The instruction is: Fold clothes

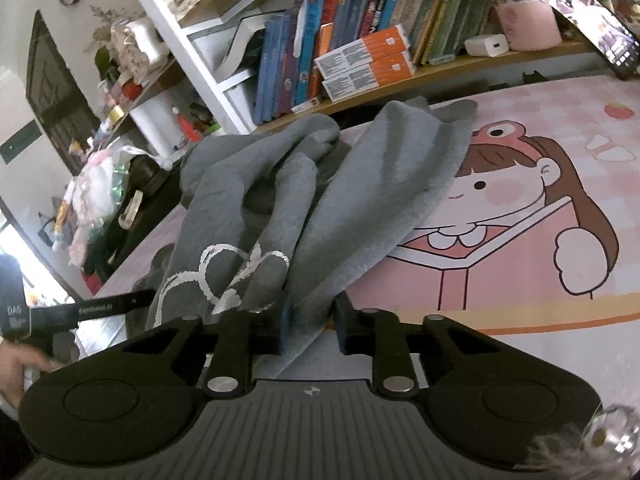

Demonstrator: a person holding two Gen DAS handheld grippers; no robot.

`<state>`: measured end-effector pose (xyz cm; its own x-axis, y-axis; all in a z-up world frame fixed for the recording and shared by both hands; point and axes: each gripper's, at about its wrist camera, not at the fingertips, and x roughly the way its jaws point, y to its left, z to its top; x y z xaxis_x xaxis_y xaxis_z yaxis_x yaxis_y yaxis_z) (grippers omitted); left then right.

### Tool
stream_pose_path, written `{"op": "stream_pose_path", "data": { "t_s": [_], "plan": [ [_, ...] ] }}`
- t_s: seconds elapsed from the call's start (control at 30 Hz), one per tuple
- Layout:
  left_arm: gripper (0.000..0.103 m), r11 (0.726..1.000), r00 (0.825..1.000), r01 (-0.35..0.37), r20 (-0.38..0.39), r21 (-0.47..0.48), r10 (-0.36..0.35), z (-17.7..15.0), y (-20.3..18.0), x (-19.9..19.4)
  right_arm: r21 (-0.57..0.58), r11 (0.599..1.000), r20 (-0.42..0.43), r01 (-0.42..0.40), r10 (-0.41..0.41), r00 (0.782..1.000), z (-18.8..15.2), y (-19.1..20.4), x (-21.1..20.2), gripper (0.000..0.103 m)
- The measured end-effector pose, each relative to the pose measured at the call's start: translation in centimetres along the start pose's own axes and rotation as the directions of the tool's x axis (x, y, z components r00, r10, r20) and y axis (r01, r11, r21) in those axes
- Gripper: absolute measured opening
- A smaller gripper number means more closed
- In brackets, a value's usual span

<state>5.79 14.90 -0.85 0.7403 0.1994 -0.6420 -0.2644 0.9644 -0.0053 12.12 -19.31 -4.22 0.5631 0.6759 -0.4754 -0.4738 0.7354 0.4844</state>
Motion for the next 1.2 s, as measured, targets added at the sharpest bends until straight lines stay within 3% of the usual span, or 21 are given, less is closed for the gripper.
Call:
{"op": "stream_pose_path", "data": {
  "t_s": [0.03,0.1,0.17,0.27,0.43,0.57,0.7,0.8,0.9,1.0,1.13,1.2],
  "plan": [
    [0.054,1.000,1.000,0.009,0.003,-0.008,-0.009,0.1,0.0,0.1,-0.004,1.000,0.001,-0.004,0.004,1.000,-0.1,0.1,0.0,0.017],
    [0.021,0.999,1.000,0.024,0.010,-0.028,-0.024,0.3,0.3,0.3,-0.013,1.000,0.003,-0.012,0.012,1.000,-0.1,0.2,-0.1,0.016],
    [0.014,0.997,1.000,0.022,0.018,-0.068,-0.021,0.3,1.5,0.0,-0.022,0.999,0.002,-0.023,0.023,1.000,-0.1,0.4,-0.2,0.016],
    [0.013,0.993,0.999,0.008,0.032,-0.122,-0.004,0.2,3.4,-0.6,-0.042,0.998,0.000,-0.047,0.047,0.999,-0.2,0.9,-0.3,0.016],
    [0.015,0.972,0.992,-0.109,0.036,-0.209,0.119,-1.5,9.4,-3.3,-0.064,0.994,-0.009,-0.091,0.090,0.996,-0.4,1.7,-0.5,0.023],
    [0.017,0.957,0.979,-0.192,0.028,-0.217,0.203,-2.8,11.5,-4.4,-0.056,0.997,0.012,-0.057,0.058,0.998,-0.2,1.4,-0.5,0.030],
    [0.018,0.957,0.981,-0.180,0.028,-0.228,0.191,-3.9,12.1,-3.9,-0.095,0.993,0.046,0.073,-0.069,0.997,1.3,0.7,-0.1,0.046],
    [0.019,0.962,0.981,-0.174,0.052,-0.211,0.189,-4.3,12.2,-3.8,-0.122,0.978,0.075,0.170,-0.162,0.984,2.4,0.2,0.3,0.052],
    [0.019,0.966,0.982,-0.158,0.067,-0.206,0.175,-4.6,12.5,-4.0,-0.148,0.953,0.104,0.265,-0.251,0.962,3.5,-0.3,0.7,0.053],
    [0.019,0.965,0.983,-0.139,0.087,-0.220,0.162,-4.9,12.8,-4.0,-0.275,0.912,0.082,0.305,-0.294,0.952,4.3,0.8,3.4,0.056],
    [0.019,0.968,0.982,-0.141,0.095,-0.206,0.164,-5.0,12.6,-3.9,-0.437,0.832,0.062,0.342,-0.352,0.934,5.3,2.3,6.9,0.058],
    [0.019,0.969,0.983,-0.135,0.097,-0.207,0.158,-5.0,12.7,-3.9,-0.514,0.781,0.056,0.354,-0.382,0.923,5.9,3.1,8.7,0.053]
  ]
}}
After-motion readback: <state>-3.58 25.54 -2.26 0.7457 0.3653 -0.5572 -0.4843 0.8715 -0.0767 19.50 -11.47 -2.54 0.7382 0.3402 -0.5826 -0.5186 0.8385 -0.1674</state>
